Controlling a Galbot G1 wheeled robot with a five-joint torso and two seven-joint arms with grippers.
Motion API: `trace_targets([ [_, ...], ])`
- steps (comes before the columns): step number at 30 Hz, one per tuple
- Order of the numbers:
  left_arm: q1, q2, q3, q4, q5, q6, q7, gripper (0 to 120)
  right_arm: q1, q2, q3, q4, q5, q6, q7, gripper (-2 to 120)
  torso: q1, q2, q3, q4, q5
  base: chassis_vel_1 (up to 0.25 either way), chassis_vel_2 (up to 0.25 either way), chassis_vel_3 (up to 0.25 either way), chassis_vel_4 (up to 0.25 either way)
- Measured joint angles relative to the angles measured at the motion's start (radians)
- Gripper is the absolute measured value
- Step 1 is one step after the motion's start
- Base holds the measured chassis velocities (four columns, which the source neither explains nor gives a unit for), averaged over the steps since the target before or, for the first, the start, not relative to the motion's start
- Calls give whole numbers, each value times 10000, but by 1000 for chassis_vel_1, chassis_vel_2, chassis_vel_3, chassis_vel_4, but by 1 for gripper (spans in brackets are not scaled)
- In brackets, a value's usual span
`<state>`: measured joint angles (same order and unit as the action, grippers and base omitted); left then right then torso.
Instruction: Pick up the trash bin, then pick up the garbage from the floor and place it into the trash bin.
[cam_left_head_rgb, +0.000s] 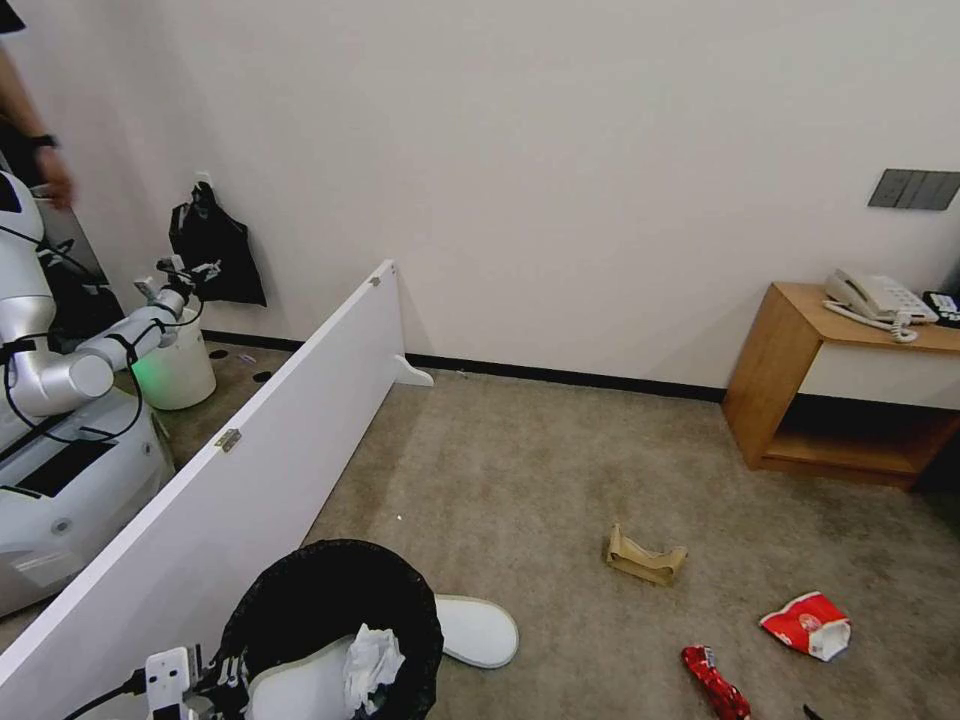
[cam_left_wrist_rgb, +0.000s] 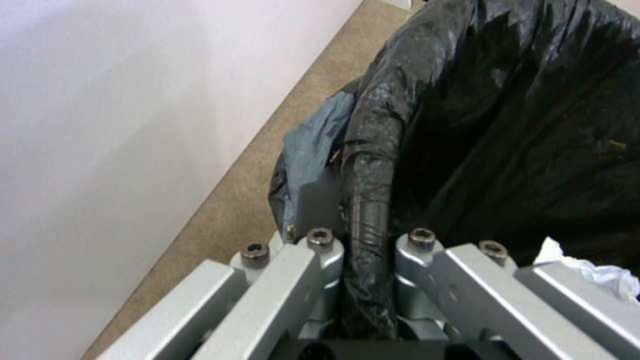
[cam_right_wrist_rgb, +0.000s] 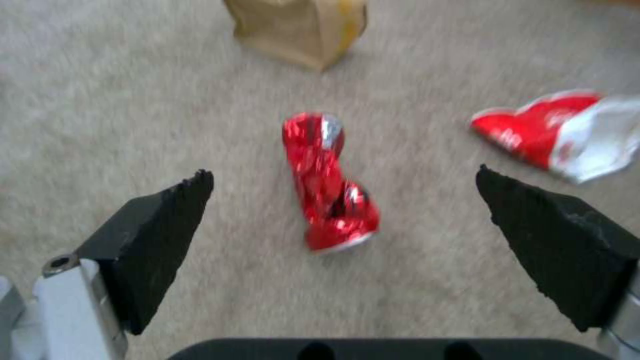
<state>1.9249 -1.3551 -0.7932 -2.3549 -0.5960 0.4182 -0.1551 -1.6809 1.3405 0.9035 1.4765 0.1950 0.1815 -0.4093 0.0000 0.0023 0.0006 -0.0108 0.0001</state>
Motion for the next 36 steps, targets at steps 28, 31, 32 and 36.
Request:
trace_targets([
  [28, 199, -381, -74, -250, 332, -30, -43, 4, 3572, 89, -852, -4273, -1102, -342, 246, 100, 0, 0, 1, 0, 0, 0, 0, 0, 0],
  [31, 211, -391, -74, -266, 338, -41, -38, 4, 3671, 95, -769, -4369, -1178, -401, 282, 98, 0, 0, 1, 1, -1, 0, 0, 0, 0],
  [32, 218, -393, -74, -273, 341, -57, -36, 4, 3686, 89, -738, -4381, -1181, -419, 305, 93, 0, 0, 1, 1, -1, 0, 0, 0, 0],
  [36, 239, -394, -70, -291, 342, -66, -29, 4, 3668, 57, -672, -4371, -1162, -445, 342, 82, 0, 0, 0, 1, 0, 0, 0, 0, 0],
])
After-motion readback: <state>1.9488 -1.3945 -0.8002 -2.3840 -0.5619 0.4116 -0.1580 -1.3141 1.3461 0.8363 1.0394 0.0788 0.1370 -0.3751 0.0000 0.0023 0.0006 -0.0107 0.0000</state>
